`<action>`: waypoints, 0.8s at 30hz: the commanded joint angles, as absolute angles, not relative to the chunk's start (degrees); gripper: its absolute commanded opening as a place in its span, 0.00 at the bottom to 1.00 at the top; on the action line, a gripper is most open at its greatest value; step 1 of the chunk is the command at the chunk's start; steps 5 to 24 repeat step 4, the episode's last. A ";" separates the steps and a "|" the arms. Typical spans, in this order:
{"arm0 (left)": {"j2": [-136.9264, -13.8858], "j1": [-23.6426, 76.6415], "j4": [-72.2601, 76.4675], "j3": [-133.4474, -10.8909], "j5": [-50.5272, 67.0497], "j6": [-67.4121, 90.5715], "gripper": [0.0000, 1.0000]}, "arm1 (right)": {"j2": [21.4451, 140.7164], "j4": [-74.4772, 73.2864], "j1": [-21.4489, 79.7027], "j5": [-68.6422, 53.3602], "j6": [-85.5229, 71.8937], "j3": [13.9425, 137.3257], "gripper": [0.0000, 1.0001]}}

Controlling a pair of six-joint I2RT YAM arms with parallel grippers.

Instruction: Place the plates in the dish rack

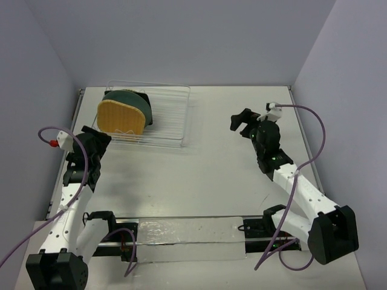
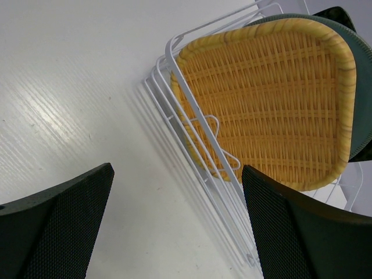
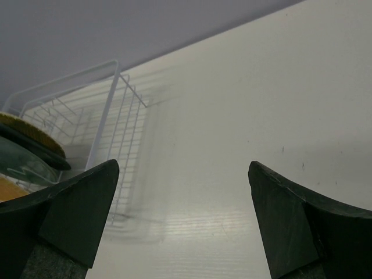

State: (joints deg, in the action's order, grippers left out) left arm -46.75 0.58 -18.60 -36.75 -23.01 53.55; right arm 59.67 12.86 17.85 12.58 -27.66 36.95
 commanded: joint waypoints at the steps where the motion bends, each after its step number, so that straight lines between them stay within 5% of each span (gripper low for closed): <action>1: -46.42 0.18 -16.43 -39.13 -22.32 52.73 0.99 | 57.32 17.49 17.75 17.32 -29.53 37.00 1.00; 24: -45.67 0.18 -15.75 -38.29 -22.55 52.28 0.99 | 56.99 17.49 17.75 17.58 -29.27 36.56 1.00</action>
